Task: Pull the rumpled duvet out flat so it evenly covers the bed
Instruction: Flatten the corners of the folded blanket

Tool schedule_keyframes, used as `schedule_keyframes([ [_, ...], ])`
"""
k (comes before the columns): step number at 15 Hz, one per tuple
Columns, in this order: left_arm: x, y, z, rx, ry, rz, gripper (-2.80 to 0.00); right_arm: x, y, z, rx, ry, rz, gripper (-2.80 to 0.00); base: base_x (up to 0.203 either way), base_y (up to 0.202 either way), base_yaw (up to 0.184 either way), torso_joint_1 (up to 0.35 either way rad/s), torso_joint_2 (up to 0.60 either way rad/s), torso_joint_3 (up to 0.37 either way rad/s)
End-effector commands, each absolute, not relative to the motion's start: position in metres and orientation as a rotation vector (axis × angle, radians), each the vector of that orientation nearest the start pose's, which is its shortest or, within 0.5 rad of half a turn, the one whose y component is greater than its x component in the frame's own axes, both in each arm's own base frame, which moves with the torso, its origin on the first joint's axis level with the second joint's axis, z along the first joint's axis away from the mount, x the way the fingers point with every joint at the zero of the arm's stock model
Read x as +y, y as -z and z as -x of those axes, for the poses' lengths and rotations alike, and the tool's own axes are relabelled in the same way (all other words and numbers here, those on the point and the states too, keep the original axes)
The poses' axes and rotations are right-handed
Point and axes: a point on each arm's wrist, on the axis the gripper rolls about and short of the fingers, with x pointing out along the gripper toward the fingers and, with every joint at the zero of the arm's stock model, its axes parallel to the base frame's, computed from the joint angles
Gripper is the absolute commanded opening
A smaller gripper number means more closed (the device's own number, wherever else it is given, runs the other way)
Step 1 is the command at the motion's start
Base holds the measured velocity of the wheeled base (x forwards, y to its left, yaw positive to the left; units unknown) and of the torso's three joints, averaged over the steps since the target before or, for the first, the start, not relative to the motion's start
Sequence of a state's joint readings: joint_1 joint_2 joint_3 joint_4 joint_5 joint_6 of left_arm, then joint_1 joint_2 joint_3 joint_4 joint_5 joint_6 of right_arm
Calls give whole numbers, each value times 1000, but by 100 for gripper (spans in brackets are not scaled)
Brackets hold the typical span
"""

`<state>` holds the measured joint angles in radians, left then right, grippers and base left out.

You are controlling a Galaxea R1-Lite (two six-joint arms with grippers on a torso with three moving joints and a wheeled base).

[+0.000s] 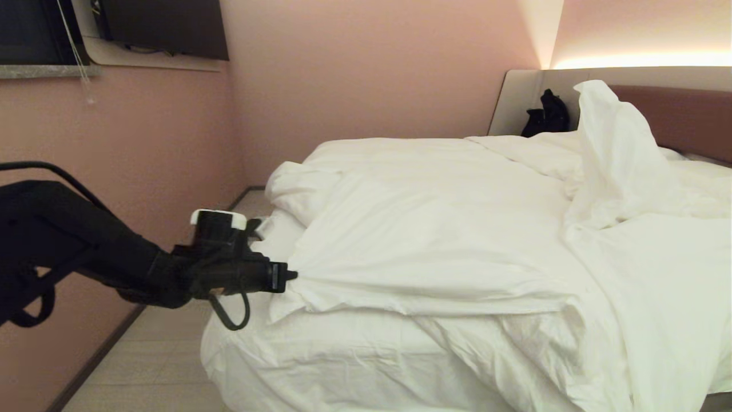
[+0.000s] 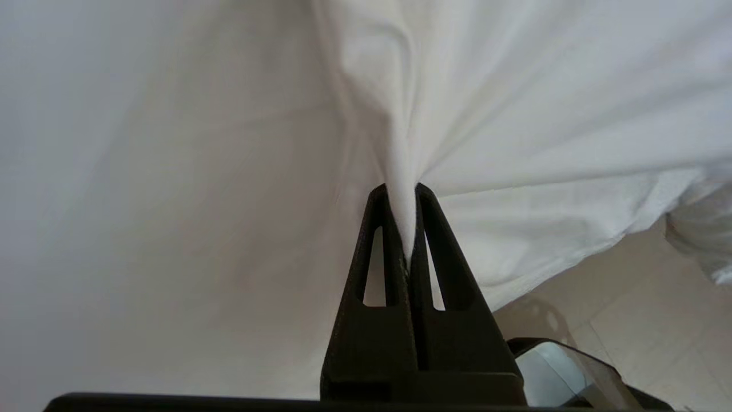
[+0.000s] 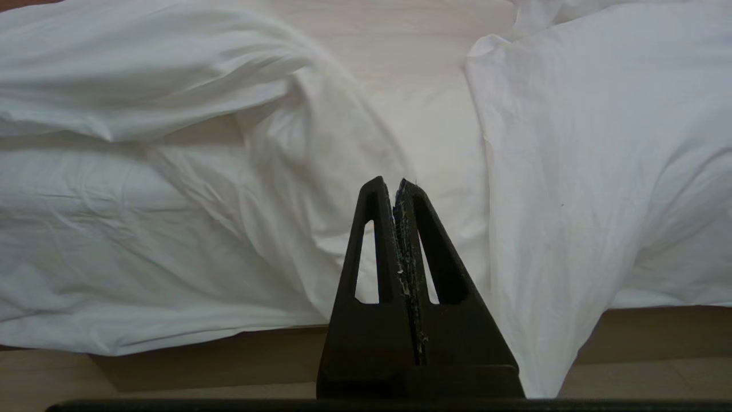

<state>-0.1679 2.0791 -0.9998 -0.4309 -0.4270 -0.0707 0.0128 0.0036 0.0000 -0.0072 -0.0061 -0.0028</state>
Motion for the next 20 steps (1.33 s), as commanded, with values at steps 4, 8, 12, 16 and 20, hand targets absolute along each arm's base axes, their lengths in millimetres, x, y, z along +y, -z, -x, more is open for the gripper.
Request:
schedule_keyframes([
  [4, -41, -132, -308, 585, 496, 163, -280, 0, -76, 23, -5, -8, 3, -280, 0, 0, 0, 0, 0, 0],
  [8, -36, -152, -268, 542, 494, 171, -280, 0, -76, 23, -5, -8, 3, -280, 0, 0, 0, 0, 0, 0],
  [12, -30, -165, -226, 511, 471, 209, -280, 0, -76, 23, -5, -8, 3, -280, 0, 0, 0, 0, 0, 0],
  [16, -18, -178, -200, 529, 403, 267, -280, 0, -76, 23, -5, -8, 3, -280, 0, 0, 0, 0, 0, 0],
  [20, -12, -180, -183, 510, 314, 256, -280, 0, -76, 23, -5, -8, 3, -280, 0, 0, 0, 0, 0, 0],
])
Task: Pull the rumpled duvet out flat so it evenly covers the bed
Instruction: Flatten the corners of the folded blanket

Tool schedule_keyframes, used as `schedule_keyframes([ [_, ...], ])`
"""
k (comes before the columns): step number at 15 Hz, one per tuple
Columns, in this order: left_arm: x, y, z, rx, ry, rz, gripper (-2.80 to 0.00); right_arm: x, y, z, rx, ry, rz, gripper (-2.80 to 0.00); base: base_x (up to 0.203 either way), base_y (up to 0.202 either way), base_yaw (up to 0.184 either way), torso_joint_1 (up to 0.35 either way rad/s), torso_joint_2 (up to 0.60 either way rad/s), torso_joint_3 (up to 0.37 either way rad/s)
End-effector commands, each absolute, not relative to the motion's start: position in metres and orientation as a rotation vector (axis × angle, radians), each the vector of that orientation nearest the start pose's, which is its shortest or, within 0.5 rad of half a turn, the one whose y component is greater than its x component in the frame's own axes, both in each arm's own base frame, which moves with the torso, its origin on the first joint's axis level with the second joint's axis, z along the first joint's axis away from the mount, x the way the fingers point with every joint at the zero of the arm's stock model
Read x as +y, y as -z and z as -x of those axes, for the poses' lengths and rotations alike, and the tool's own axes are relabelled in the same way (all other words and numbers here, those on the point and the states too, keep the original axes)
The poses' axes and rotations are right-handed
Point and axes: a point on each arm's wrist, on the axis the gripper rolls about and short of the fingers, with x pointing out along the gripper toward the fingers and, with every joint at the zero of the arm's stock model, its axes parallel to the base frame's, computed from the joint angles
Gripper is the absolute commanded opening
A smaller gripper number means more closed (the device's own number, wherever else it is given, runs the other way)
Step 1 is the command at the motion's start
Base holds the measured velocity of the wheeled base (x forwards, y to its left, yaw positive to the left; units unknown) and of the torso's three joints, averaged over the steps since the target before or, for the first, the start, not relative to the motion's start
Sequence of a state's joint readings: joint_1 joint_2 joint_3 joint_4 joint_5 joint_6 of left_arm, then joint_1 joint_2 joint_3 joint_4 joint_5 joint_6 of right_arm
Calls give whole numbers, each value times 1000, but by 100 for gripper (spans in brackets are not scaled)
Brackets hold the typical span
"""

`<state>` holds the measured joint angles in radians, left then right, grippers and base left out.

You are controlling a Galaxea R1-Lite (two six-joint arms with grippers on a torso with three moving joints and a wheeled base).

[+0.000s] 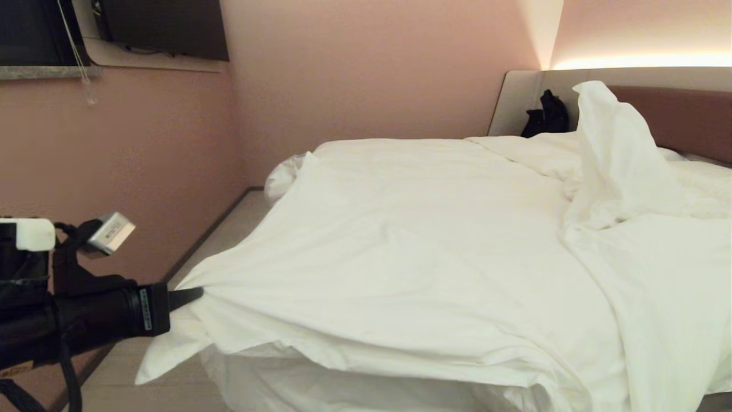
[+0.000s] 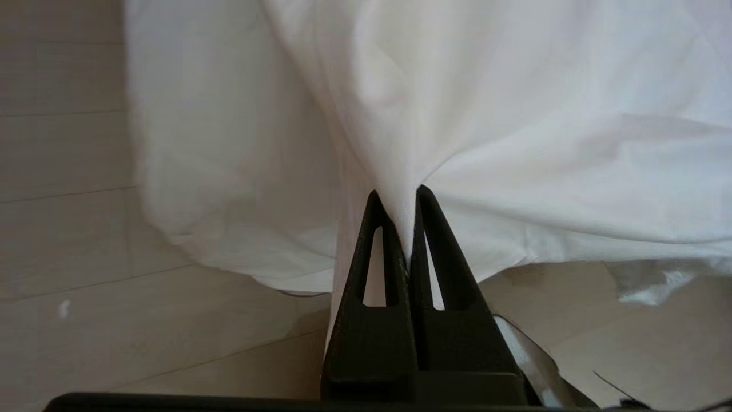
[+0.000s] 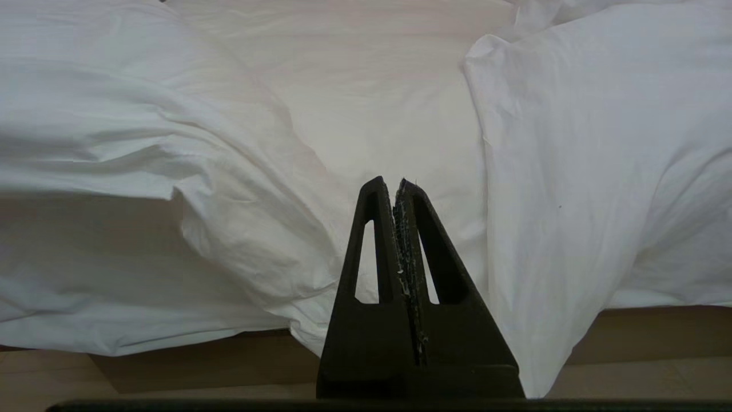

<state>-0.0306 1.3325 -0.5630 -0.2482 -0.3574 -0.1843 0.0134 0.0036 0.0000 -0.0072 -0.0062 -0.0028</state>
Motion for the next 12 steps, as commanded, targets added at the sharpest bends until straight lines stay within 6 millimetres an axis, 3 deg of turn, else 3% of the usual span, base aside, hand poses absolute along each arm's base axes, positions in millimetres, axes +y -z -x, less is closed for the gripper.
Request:
schedule_keyframes([
  [1, -11, -180, -175, 496, 297, 250, -280, 0, -76, 23, -5, -8, 3, -280, 0, 0, 0, 0, 0, 0],
  [5, -8, -178, -147, 467, 230, 240, -280, 0, -76, 23, -5, -8, 3, -280, 0, 0, 0, 0, 0, 0],
  [12, -2, -196, -112, 397, 69, 284, -280, 0, -76, 23, -5, -8, 3, -280, 0, 0, 0, 0, 0, 0],
])
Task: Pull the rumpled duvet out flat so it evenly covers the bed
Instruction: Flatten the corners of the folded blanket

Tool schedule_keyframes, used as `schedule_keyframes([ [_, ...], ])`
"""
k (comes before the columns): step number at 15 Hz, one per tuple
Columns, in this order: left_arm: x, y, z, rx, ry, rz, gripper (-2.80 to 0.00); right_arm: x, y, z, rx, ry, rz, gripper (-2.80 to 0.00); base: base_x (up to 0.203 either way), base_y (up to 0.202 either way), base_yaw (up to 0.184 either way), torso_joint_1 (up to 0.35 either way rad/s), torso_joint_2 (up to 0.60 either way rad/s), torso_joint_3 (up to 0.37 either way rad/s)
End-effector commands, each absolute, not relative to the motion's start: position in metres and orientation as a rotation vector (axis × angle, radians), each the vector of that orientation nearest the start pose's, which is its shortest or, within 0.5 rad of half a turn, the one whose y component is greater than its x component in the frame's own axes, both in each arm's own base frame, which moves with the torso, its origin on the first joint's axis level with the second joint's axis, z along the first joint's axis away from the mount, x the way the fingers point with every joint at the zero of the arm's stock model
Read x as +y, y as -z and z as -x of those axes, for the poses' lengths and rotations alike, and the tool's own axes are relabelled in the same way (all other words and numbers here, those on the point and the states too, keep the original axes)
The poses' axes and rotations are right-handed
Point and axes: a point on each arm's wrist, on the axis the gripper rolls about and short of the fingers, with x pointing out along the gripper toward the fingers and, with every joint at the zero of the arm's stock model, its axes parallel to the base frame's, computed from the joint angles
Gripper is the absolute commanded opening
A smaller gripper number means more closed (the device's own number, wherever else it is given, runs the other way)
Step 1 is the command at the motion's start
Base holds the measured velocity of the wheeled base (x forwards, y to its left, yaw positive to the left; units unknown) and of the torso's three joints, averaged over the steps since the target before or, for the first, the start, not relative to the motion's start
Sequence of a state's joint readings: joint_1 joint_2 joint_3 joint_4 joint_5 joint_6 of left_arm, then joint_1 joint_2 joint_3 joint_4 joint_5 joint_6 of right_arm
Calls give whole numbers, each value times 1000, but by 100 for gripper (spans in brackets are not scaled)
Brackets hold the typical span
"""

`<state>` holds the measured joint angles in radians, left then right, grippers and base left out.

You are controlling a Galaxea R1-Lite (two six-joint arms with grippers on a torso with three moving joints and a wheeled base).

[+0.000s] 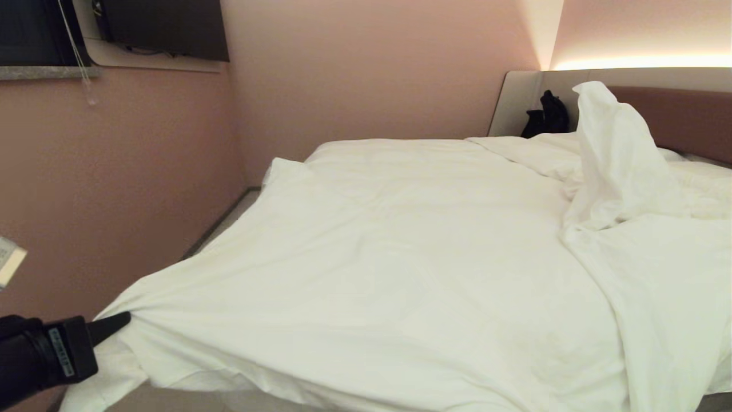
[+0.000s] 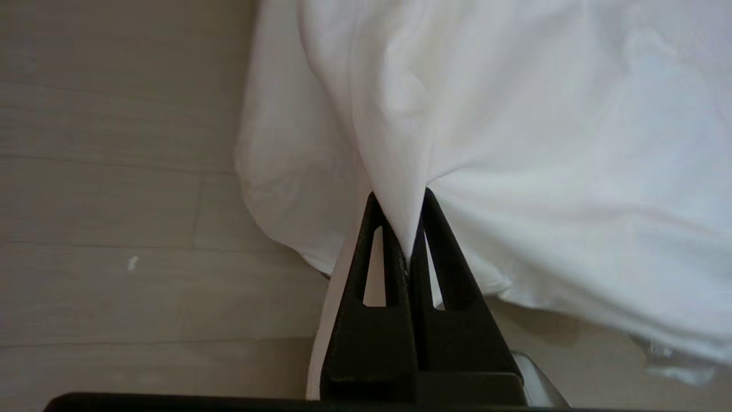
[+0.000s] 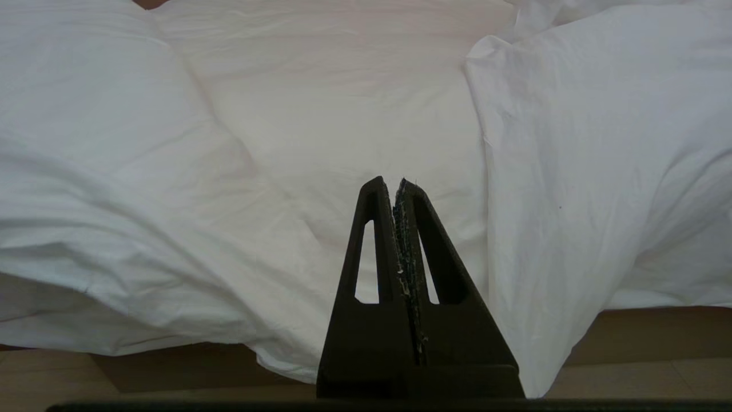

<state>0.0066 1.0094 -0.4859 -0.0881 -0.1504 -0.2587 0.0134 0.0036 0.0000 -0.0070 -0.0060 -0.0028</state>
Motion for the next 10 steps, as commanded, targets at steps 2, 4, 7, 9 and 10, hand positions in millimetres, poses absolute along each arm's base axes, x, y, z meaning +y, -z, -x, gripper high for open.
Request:
schedule_keyframes([
  [2, -1, -197, -104, 396, 29, 278, -280, 0, -76, 23, -5, -8, 3, -280, 0, 0, 0, 0, 0, 0],
  [4, -1, -200, -93, 397, 15, 281, -280, 0, -76, 23, -5, -8, 3, -280, 0, 0, 0, 0, 0, 0],
  [7, 0, -202, -87, 385, -12, 290, -280, 0, -76, 23, -5, -8, 3, -280, 0, 0, 0, 0, 0, 0],
  [9, 1, -202, -86, 377, -62, 282, -280, 0, -76, 23, -5, -8, 3, -280, 0, 0, 0, 0, 0, 0],
  [10, 2, -202, -85, 369, -104, 277, -280, 0, -76, 23, -5, -8, 3, -280, 0, 0, 0, 0, 0, 0],
])
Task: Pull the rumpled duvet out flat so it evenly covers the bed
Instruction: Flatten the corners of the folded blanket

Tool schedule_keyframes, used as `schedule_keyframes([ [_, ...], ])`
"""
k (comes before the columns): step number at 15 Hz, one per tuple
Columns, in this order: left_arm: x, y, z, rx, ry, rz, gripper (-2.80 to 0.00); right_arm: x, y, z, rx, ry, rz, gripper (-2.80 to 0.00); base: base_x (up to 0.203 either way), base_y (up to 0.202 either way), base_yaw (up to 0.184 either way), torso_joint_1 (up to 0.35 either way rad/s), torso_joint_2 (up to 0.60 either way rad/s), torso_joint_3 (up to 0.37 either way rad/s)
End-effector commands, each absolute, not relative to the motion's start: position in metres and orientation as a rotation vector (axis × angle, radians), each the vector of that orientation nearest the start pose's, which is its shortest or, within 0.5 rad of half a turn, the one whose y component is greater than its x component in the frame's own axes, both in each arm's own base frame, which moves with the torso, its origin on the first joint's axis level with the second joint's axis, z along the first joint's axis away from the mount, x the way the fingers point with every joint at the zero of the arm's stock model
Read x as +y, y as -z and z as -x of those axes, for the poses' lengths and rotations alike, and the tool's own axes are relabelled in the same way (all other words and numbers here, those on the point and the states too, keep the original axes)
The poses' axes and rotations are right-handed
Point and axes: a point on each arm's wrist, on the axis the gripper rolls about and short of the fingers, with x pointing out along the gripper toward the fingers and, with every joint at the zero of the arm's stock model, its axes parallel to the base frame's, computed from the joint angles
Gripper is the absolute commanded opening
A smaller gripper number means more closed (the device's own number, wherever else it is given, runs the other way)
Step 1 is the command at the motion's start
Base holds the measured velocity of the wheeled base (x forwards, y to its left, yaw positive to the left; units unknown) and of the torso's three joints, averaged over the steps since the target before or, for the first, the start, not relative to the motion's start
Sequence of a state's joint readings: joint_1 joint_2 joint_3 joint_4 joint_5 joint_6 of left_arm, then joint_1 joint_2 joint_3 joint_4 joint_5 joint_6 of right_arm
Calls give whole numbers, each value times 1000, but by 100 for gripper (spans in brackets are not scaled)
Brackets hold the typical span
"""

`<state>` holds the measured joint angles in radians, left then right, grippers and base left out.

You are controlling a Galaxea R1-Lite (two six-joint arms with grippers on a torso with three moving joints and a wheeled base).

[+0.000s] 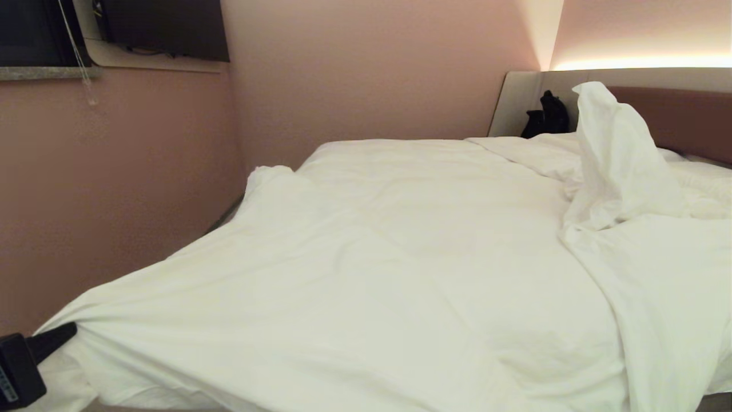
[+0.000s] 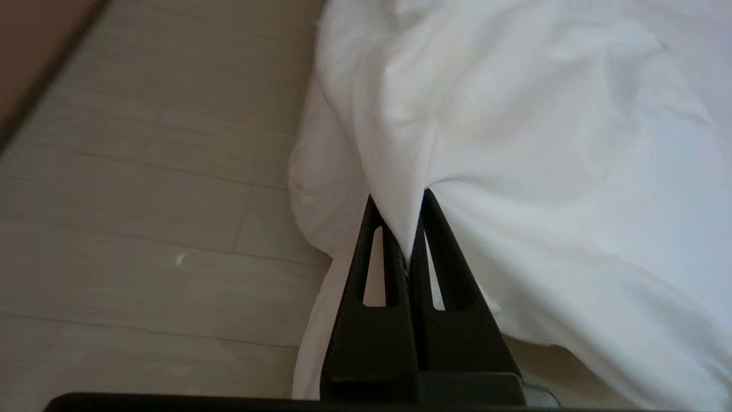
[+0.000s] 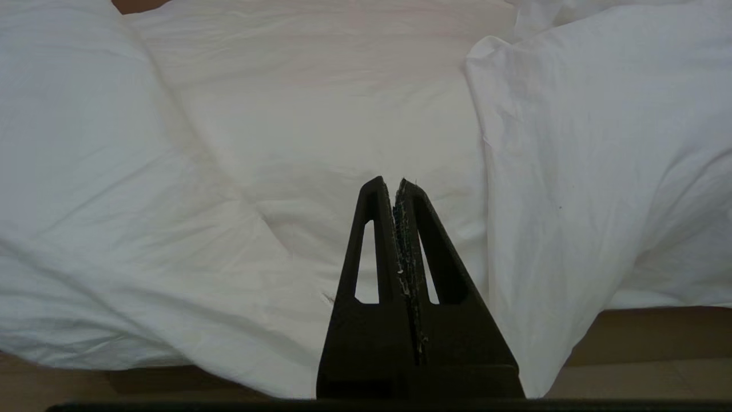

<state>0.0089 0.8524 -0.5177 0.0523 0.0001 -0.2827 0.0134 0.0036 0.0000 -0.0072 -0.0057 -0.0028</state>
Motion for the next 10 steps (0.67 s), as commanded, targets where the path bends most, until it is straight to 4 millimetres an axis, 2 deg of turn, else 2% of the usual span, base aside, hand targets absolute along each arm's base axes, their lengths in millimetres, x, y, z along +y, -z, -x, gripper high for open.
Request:
schedule_keyframes([
  [1, 2, -202, -82, 357, -125, 281, -280, 0, -76, 23, -5, -8, 3, -280, 0, 0, 0, 0, 0, 0],
  [4, 3, -202, -73, 347, -150, 281, -280, 0, -76, 23, -5, -8, 3, -280, 0, 0, 0, 0, 0, 0],
  [7, 3, -200, -54, 370, -159, 279, -280, 0, -76, 23, -5, -8, 3, -280, 0, 0, 0, 0, 0, 0],
  [10, 4, -199, -49, 373, -204, 270, -280, 0, -76, 23, -5, -8, 3, -280, 0, 0, 0, 0, 0, 0],
])
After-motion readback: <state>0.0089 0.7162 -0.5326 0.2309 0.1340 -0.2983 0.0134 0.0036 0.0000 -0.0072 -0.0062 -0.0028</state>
